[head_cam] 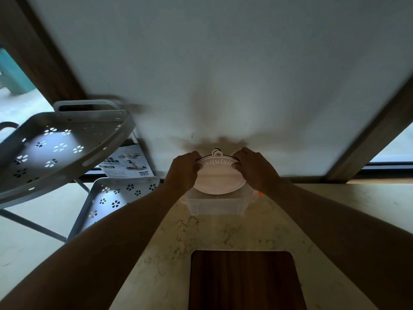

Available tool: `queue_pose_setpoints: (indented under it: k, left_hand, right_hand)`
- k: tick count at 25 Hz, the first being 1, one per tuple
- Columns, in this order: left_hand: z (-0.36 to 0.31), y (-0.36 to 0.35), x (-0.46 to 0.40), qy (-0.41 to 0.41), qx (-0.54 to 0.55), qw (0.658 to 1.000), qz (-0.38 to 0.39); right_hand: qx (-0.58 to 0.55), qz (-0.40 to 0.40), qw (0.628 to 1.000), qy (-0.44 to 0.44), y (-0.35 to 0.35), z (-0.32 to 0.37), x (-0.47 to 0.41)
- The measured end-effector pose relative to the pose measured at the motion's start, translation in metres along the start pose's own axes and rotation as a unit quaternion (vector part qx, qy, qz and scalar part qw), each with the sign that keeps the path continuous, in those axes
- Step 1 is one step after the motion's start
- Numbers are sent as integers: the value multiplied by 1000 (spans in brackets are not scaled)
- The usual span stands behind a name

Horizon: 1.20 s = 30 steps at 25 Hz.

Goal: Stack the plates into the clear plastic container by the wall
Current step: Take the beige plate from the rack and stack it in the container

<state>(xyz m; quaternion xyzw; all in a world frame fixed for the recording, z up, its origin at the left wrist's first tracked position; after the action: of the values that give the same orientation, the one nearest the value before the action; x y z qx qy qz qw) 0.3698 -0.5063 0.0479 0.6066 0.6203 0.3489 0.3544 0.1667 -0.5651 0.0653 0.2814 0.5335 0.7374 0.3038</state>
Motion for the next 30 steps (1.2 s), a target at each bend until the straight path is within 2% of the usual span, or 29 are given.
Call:
queue_pose_setpoints:
  k: [8,13,23,30]
  left_hand:
    - [8,-15,-5,34,-10,999,-8]
    - [7,-9,-6,8,-22,999,-23]
    - [9,-14,-16,6,-33,999,-20]
    - [7,-5,-21,-9,-43,999,-33]
  right_hand:
    - [-36,-5,999,-24,-17,-5,-2]
    - [-51,-40,998,-15,-12,-4,-3]
    - [-40,-20,999,-31,-19,-5,-13]
    - [-37,-33,998,-24,-17,-8,-18]
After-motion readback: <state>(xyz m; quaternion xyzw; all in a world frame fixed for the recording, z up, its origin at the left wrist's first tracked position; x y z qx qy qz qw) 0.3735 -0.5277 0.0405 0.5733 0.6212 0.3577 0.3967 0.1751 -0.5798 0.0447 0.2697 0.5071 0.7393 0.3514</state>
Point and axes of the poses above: each hand's wrist, its own x-axis away from the middle knuckle, its own y-axis out of the back of the hand, z = x × y, the point moved 3 cm from there along -x, towards the middle knuckle, and after that the axes turned 13 degrees about z, right-handed, at the moved point
